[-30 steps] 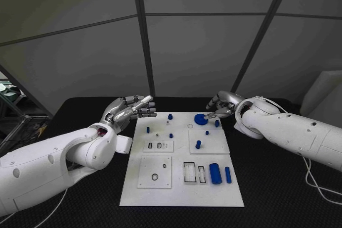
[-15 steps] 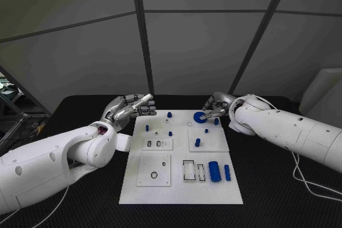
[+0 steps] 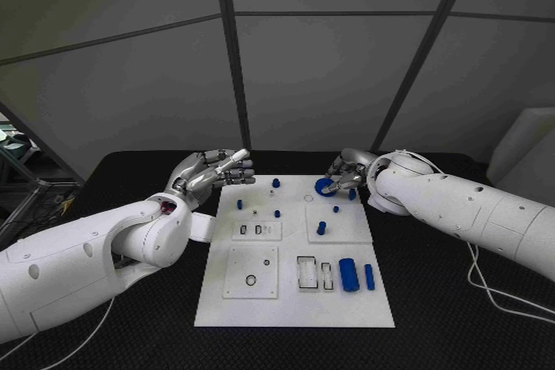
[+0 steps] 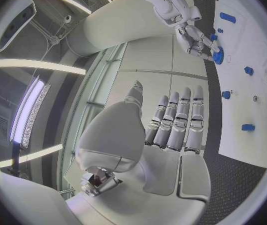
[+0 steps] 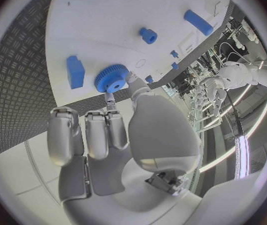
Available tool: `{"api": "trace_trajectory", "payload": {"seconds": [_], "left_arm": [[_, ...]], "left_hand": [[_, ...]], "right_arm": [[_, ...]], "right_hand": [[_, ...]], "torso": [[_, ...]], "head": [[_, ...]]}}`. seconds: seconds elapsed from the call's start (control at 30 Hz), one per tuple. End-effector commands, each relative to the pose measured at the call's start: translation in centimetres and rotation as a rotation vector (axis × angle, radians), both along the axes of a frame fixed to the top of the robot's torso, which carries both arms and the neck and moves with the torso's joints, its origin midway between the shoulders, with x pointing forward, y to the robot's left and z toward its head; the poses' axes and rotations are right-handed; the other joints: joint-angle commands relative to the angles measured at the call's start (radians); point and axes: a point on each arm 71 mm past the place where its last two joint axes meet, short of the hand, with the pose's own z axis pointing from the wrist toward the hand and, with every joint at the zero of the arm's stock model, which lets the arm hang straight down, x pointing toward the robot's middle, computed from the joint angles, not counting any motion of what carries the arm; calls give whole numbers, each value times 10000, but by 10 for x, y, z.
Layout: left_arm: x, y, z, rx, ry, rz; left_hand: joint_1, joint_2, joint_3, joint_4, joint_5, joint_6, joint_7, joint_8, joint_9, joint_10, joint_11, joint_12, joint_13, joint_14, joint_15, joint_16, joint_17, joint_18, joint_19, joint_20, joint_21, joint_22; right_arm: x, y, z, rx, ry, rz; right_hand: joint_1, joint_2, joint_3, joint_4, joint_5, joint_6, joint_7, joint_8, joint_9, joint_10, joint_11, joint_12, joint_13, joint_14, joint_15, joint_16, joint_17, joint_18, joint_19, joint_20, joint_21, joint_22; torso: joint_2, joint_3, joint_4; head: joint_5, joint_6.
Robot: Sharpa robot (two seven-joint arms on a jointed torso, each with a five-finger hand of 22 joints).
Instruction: Assemble the parts on the task board
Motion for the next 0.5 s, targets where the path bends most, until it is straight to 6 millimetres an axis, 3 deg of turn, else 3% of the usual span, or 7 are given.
{"api": "trace_trajectory", "payload": {"seconds": [0.03,0.2,0.3,0.5], "left_arm": [[0,-2,1,-35,-84,-148],[0,-2,1,-29,-69,-149],[0,-2,1,-24,-59,-146],[0,-1,1,-17,-48,-142]], "left_hand": [[21,46,2,-44,-61,65,422,-44,-16,38,5,-42,-12,-46,18,-59,-15,-52,66,-30,45,-13],[32,61,1,-65,-63,72,412,-49,-16,45,-4,-56,-12,-52,15,-77,-17,-52,67,-32,44,-21],[34,63,1,-68,-64,72,412,-50,-17,46,-5,-59,-12,-53,15,-80,-17,-51,69,-32,44,-21],[35,63,1,-69,-64,72,412,-51,-17,46,-5,-60,-12,-53,15,-81,-17,-51,70,-33,45,-21]], "right_arm": [[0,1,0,-322,124,193],[1,0,-1,-489,106,204],[1,0,-1,-634,56,250],[0,2,-1,-933,-41,396]], "right_hand": [[115,23,66,-2,74,93,9,13,15,523,38,64,1591,661,61,64,551,-156,183,33,54,723],[212,127,122,-84,145,177,-1,22,38,565,27,138,1680,670,55,95,617,-169,213,30,88,797],[266,179,157,-177,550,250,-8,16,56,607,19,208,1768,671,48,112,648,-174,222,22,103,828],[389,232,228,-352,751,336,-19,11,75,672,10,308,1894,677,41,135,703,-188,251,17,136,903]], "torso": [[-6,6,-12],[-9,1,-9],[-3,2,-8],[-7,9,3]], "head": [[15,-35],[22,-32],[20,-35],[3,-73]]}}
